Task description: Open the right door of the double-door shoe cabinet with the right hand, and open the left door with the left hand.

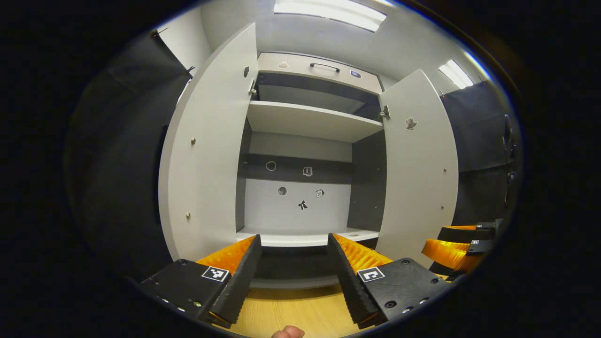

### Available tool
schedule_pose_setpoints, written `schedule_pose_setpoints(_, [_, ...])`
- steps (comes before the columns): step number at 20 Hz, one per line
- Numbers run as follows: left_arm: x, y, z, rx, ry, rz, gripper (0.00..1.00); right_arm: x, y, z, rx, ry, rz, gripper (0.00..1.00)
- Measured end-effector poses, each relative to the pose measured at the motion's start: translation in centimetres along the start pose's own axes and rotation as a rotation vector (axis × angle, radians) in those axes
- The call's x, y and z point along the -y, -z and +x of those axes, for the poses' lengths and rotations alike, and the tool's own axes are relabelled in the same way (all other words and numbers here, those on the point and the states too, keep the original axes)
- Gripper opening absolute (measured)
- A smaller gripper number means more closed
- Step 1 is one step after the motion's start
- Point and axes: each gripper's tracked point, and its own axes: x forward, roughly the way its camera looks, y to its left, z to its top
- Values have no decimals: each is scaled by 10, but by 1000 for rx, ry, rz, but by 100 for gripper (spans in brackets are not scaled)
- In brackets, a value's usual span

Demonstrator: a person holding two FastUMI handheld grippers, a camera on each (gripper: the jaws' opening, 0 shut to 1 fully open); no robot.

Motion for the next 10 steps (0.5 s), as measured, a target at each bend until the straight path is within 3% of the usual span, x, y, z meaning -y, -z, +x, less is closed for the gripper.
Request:
schedule_pose_setpoints(3, [-8,-3,-1,12,-30,20,86,0,1,1,-3,2,8,81])
schedule_pose_setpoints(4, [-8,-5,-2,21,-33,19,96,1,1,0,-3,3,10,82])
schedule_pose_setpoints(5, [-9,-8,-3,31,-33,13,87,1,1,0,-3,4,10,82])
schedule_pose_setpoints(10, [-13,-12,-7,43,-45,13,90,1,1,-2,0,5,13,81])
